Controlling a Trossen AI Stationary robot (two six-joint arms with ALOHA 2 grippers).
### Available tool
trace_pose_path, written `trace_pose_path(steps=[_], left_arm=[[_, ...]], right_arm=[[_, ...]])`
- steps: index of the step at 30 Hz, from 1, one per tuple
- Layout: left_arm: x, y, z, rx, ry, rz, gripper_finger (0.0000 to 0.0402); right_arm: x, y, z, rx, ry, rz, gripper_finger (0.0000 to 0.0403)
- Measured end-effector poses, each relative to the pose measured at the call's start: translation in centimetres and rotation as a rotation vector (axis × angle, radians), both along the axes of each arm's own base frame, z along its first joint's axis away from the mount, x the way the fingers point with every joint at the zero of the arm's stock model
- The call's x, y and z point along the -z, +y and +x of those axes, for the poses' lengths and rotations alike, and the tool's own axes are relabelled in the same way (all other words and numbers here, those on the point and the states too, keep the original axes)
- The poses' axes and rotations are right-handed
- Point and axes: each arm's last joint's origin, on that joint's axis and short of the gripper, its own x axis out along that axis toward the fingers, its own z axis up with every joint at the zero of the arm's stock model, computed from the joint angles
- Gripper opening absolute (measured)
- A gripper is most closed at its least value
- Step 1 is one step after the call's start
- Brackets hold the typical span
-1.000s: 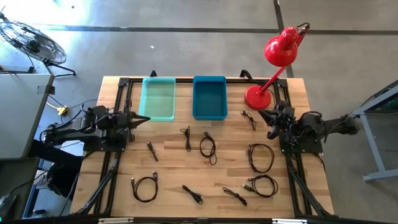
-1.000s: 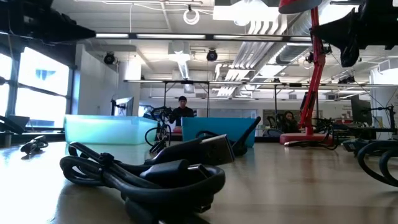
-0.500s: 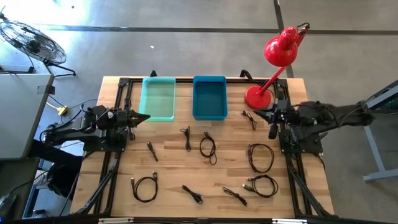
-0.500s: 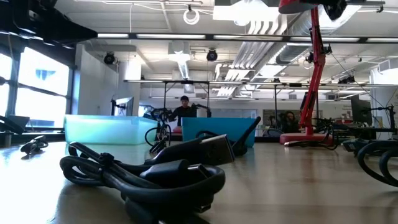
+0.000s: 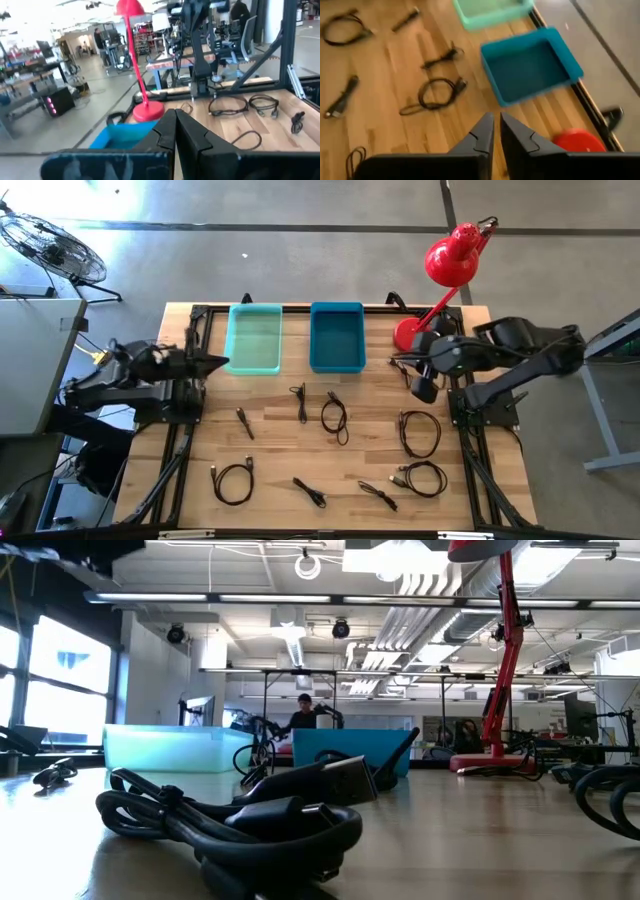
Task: Pick & Place USB Port
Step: Put the black HDMI cable into the green bin
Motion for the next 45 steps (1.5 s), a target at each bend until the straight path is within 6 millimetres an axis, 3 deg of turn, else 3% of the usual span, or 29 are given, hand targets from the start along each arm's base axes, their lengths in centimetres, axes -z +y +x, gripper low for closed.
trace_pose_path(steps=[5,11,14,16,22,28,35,45], left_arm=[[-5.1,-0.1,0.0,0.023,0.043,0.044,0.0006],[-13.1,-0.3,2.1,0.166,0.105,0.165,0.0006],[-15.9,-0.1,3.6,0.174,0.2,0.166,0.0015],[-16.7,0.1,4.7,0.166,0.3,0.209,0.003],[-16.2,0.7,8.2,0.141,0.522,0.229,0.0109],[-14.6,1.2,12.6,0.155,0.634,0.211,0.0172],[-13.4,1.1,15.6,0.282,0.655,0.143,0.0175],[-13.3,1.1,16.0,0.306,0.651,0.112,0.0166]], right_arm=[[-0.4,0.2,0.6,-0.013,0.071,0.035,0.0076],[0.9,0.5,0.6,-0.006,0.137,0.134,0.0118],[1.7,0.5,0.5,0.035,0.186,0.159,0.0134],[2.2,0.6,0.6,0.05,0.206,0.171,0.0145],[3.8,0.7,0.7,0.054,0.288,0.188,0.0175],[7.5,0.9,0.4,0.079,0.449,0.242,0.0185],[13.0,1.1,-0.2,0.139,0.66,0.318,0.0186],[20.2,1.9,-0.2,0.084,0.705,0.47,0.0186]])
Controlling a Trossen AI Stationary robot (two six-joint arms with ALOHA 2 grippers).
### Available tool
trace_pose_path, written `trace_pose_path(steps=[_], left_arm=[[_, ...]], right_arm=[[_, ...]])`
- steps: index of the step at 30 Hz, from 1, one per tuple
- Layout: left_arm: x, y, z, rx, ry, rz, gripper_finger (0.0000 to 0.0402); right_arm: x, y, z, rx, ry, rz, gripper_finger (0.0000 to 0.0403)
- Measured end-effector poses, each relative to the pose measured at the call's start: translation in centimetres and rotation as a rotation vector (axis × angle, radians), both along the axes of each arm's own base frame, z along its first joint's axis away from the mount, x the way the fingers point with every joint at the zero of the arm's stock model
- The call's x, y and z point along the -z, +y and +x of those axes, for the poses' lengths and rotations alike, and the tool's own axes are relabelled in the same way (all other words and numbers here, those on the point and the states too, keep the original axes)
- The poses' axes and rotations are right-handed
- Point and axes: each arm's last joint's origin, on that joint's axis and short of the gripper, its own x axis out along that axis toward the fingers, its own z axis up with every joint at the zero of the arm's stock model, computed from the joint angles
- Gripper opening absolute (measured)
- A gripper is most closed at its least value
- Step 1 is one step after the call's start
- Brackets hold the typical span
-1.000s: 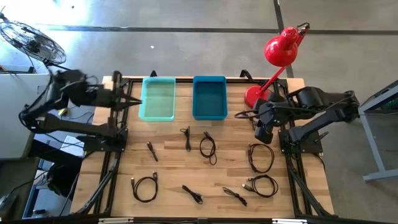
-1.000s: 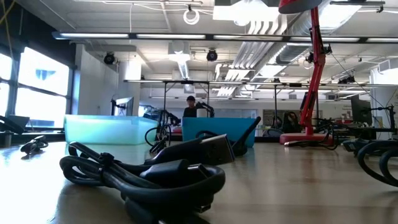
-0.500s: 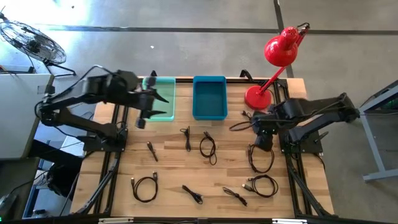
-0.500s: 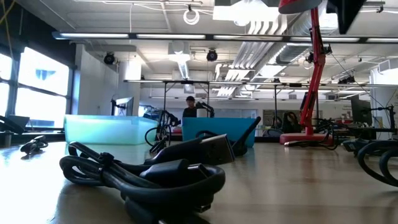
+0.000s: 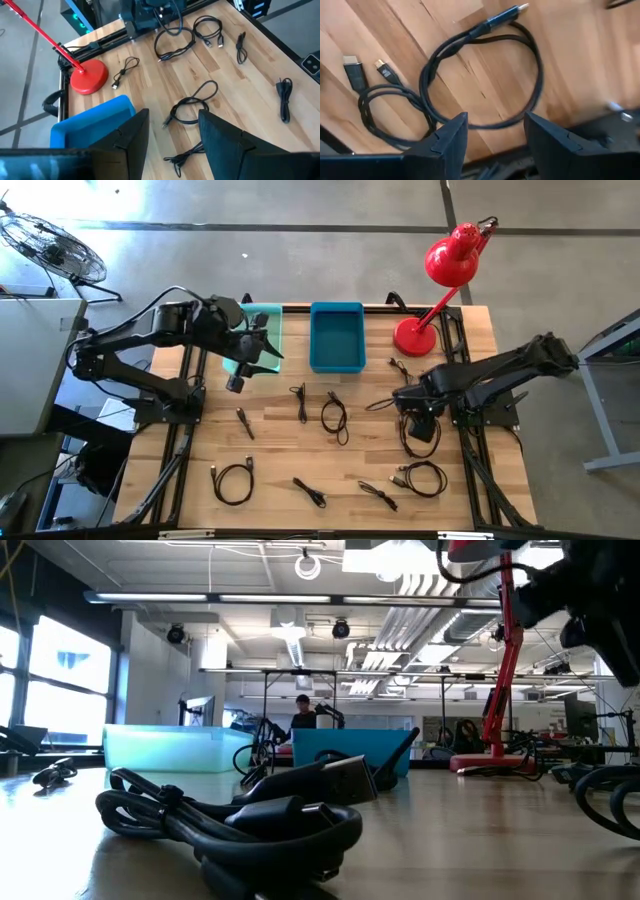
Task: Pick & Place USB Port
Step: Put the black HDMI cable into the green bin
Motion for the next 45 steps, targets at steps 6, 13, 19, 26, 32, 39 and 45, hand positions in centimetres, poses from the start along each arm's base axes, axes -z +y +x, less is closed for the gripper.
trace_pose_path(steps=[6,13,19,26,32,39,45], left_arm=[[0.0,0.0,0.0,-0.002,0.0,-0.002,0.0166],[0.0,0.0,0.0,-0.002,0.0,-0.003,0.0166],[0.0,0.0,0.0,-0.013,0.002,-0.022,0.0166],[0.0,0.0,0.0,-0.013,0.004,-0.023,0.0166],[0.0,0.0,0.0,-0.013,0.006,-0.023,0.0166],[0.1,0.0,0.0,-0.013,0.009,-0.023,0.0166],[0.1,0.0,0.0,-0.024,0.013,-0.041,0.0166]], right_arm=[[3.0,-0.3,-1.1,0.037,0.066,-0.031,0.0186],[6.1,-0.2,-2.0,0.084,0.076,0.049,0.0185],[8.1,-0.3,-2.4,0.138,0.04,0.049,0.0184],[8.8,-0.3,-2.4,0.176,0.018,0.061,0.0185],[7.4,0.0,-1.0,0.148,-0.068,0.098,0.0184],[6.7,0.3,0.4,0.142,-0.19,0.136,0.0185],[6.8,0.2,0.6,0.15,-0.215,0.079,0.0186]])
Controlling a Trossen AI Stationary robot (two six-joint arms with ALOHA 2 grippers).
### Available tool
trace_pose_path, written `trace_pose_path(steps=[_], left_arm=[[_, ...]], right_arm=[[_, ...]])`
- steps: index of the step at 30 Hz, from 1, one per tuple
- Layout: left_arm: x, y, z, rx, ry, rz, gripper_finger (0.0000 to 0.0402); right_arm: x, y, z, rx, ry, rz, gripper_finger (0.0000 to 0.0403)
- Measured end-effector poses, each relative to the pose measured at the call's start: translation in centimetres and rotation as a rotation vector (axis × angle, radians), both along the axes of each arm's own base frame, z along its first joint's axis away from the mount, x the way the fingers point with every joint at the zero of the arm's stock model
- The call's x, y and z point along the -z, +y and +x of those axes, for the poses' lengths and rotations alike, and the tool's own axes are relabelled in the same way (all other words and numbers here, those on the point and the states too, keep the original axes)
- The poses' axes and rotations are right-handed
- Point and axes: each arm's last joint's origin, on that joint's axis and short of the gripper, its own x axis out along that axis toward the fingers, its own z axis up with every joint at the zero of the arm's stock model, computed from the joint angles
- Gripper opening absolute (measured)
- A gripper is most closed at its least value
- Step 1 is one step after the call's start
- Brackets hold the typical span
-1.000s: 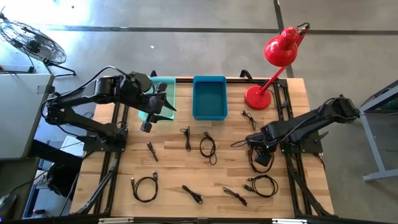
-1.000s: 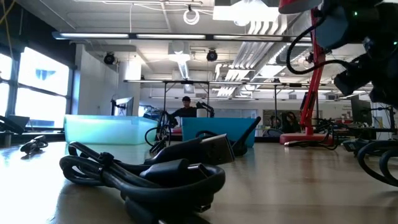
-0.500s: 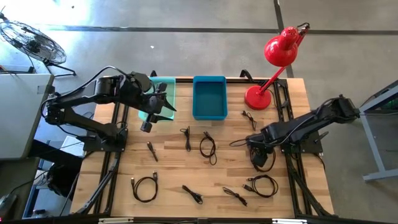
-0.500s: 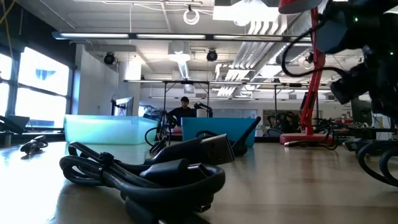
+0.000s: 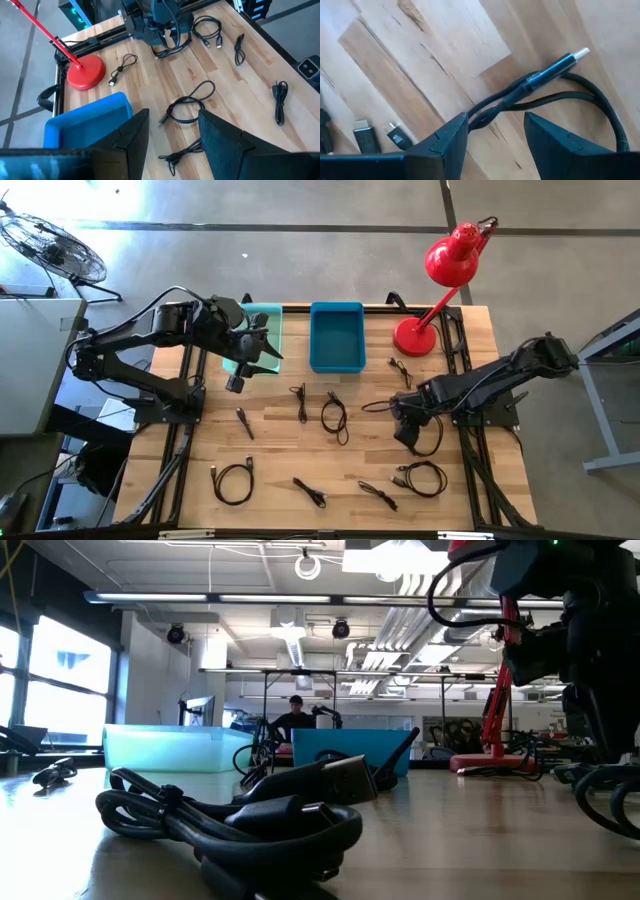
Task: Pick & Place USB Port
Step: Put the black HDMI cable into the green bin
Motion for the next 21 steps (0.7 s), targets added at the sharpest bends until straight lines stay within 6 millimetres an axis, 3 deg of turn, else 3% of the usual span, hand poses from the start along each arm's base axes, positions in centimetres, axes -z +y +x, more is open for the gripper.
trace_pose_path(steps=[16,21], left_arm=[[0.3,0.0,-0.2,-0.016,0.036,-0.028,0.0166],[0.3,0.0,-0.2,-0.02,0.037,-0.029,0.0166]], right_arm=[[3.1,0.4,1.8,-0.004,0.062,-0.03,0.0183],[3.9,0.4,1.9,-0.003,0.125,-0.034,0.0128]])
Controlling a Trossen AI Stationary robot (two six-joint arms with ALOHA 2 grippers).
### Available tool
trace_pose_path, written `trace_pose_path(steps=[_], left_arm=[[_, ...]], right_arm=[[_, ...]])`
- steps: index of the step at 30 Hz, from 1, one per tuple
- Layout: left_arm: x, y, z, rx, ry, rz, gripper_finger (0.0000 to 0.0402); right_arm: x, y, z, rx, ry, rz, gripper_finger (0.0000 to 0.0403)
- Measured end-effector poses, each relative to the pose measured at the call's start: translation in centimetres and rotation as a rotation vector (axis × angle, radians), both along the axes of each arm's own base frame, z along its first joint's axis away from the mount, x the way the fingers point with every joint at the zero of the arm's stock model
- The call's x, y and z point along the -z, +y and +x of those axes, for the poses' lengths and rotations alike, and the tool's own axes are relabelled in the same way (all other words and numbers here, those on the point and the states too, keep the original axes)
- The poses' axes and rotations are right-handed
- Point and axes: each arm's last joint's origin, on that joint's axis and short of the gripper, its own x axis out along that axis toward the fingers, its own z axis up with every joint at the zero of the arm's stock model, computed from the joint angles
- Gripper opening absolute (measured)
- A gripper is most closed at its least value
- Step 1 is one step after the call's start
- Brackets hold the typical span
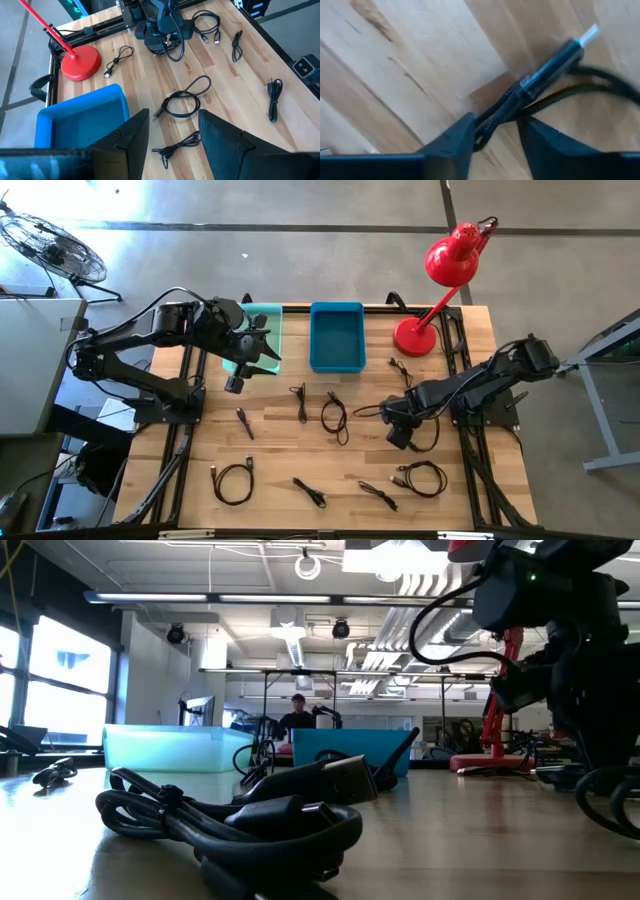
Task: Pick & Place USB Port
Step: Put the black HDMI cable into the green bin
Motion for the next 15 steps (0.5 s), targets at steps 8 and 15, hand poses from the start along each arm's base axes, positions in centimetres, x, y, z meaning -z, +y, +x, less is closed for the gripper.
trace_pose_path(steps=[8,15], left_arm=[[0.0,0.0,0.0,-0.006,0.0,0.004,0.0166],[-0.1,0.0,0.1,-0.004,-0.008,0.014,0.0166]], right_arm=[[-0.8,-0.2,-0.5,0.004,-0.03,-0.035,0.0017],[-3.5,-0.4,-1.0,0.023,-0.158,0.021,0.0006]])
